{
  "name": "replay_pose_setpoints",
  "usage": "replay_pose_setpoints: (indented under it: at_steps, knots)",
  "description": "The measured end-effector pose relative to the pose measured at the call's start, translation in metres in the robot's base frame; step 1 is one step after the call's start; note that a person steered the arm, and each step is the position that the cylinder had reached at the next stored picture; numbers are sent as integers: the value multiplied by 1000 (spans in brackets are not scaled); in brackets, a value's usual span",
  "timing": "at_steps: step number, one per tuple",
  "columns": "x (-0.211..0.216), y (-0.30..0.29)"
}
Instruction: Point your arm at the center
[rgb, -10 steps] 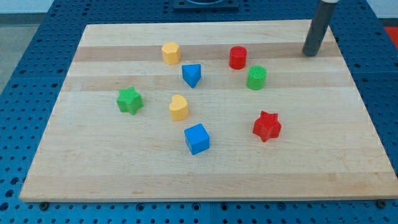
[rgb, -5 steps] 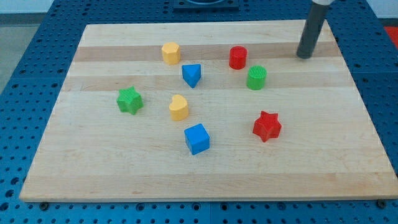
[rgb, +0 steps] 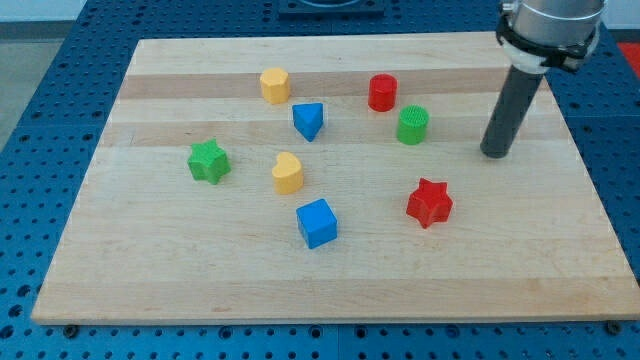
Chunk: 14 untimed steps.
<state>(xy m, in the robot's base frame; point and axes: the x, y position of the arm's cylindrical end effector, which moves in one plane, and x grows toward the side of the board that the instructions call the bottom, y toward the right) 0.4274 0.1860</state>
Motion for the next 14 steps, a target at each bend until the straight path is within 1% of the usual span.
replay_pose_setpoints:
  at_steps: [2, 3, 5, 6, 8, 10, 14]
  knots:
    - [2, -7]
    - [12, -27]
    - [12, -41]
    - [12, -83]
    - [12, -85]
    - [13, -106]
    - [13, -113]
